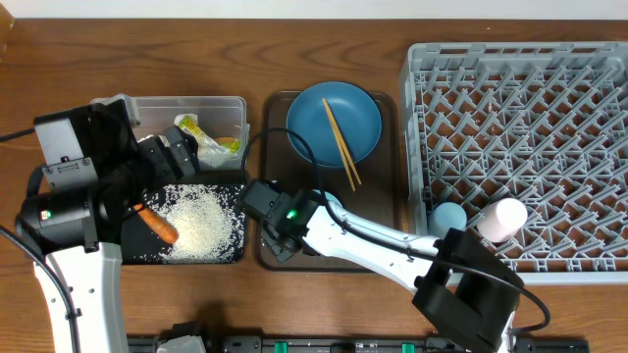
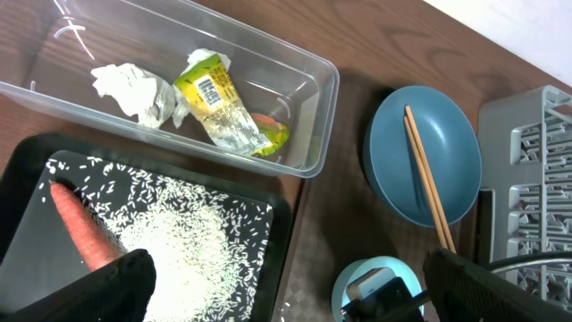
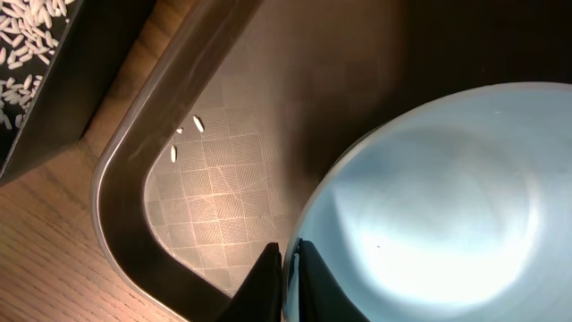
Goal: Sort waste into correct bins and load items into the dishwasher rack
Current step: 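Close the right gripper on the light-blue bowl rim, then lift the light-blue bowl and carry it right over the rack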
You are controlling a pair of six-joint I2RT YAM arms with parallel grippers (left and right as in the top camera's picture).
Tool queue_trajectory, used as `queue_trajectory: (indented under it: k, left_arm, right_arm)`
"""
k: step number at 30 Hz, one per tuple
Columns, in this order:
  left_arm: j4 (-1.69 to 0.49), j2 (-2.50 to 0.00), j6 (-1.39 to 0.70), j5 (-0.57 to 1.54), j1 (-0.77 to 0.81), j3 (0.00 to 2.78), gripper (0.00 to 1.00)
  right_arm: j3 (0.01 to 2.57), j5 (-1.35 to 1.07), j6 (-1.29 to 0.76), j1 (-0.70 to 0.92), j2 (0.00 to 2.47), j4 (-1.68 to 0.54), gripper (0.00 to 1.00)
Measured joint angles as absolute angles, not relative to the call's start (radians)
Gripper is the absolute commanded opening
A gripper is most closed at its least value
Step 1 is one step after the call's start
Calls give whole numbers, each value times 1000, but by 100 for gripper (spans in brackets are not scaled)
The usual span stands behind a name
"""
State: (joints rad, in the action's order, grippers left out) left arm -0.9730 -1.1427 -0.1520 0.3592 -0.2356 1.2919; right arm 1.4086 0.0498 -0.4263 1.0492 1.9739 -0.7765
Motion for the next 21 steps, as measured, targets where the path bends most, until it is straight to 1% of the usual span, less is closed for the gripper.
queue_trajectory:
  k: [2,14,21]
  left_arm:
    - [-973,-1143,-152,359,-236,1292,98]
    - [-973,-1143,-152,359,-236,1292,98]
    - [-973,-1143,-152,359,-236,1292,98]
  right_arm:
    - [1409,50,-426,1049,1974,-775,1]
    - [1409,43,-422,1049,1964,-796,1]
    - [1409,-33,-406,1049,1875,-823,1]
